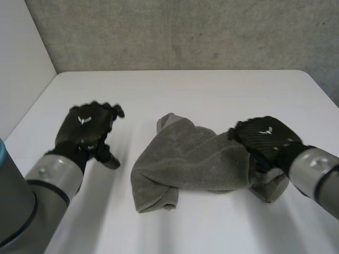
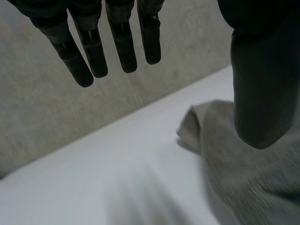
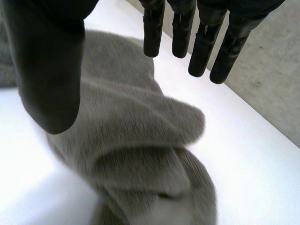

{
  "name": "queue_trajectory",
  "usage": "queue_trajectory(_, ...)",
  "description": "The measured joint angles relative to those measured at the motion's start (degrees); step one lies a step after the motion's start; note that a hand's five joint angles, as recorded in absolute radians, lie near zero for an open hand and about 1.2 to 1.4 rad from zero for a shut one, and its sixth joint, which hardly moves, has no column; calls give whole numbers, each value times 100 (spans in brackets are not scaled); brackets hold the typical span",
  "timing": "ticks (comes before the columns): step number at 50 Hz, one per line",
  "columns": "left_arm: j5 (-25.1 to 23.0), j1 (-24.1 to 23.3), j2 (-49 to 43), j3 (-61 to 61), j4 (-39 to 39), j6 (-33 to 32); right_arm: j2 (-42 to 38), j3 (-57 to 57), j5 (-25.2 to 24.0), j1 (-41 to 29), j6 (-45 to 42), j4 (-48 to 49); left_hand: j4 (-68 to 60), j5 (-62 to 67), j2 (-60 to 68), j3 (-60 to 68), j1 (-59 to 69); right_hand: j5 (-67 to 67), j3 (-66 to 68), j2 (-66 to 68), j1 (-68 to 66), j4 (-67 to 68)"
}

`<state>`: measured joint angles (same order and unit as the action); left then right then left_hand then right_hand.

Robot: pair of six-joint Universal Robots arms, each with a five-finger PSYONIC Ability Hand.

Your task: Fold the towel.

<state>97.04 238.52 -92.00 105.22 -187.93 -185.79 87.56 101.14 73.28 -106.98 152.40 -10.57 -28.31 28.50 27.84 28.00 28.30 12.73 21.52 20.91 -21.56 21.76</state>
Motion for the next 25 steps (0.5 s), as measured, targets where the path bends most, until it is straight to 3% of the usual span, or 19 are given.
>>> queue_trajectory(8, -35, -50, -585, 314, -140, -2, 218, 709, -550, 793, -498, 68, 592, -769, -493, -632, -623, -162, -17, -12, 33, -12)
queue_trajectory(13, -19, -114, -1431, 63, -402, 1, -297, 814, -972, 969, -486, 474, 687, -924, -664, -757, -718, -154, -16, -8, 29, -11)
queue_trajectory(19, 16, -267, -2166, -434, -563, 9, -1010, 703, -1088, 922, -403, 1126, 687, -925, -664, -756, -718, -37, 21, 25, -42, 36)
queue_trajectory(22, 27, -351, -2398, -648, -586, 9, -1326, 606, -1074, 888, -357, 1346, 666, -849, -626, -711, -683, 847, 881, 948, -945, 893)
queue_trajectory(25, 58, -460, -2618, -867, -587, 9, -1640, 481, -1023, 867, -260, 1507, -538, 494, 609, 534, 598, 2381, 2603, 2715, -2596, 2577)
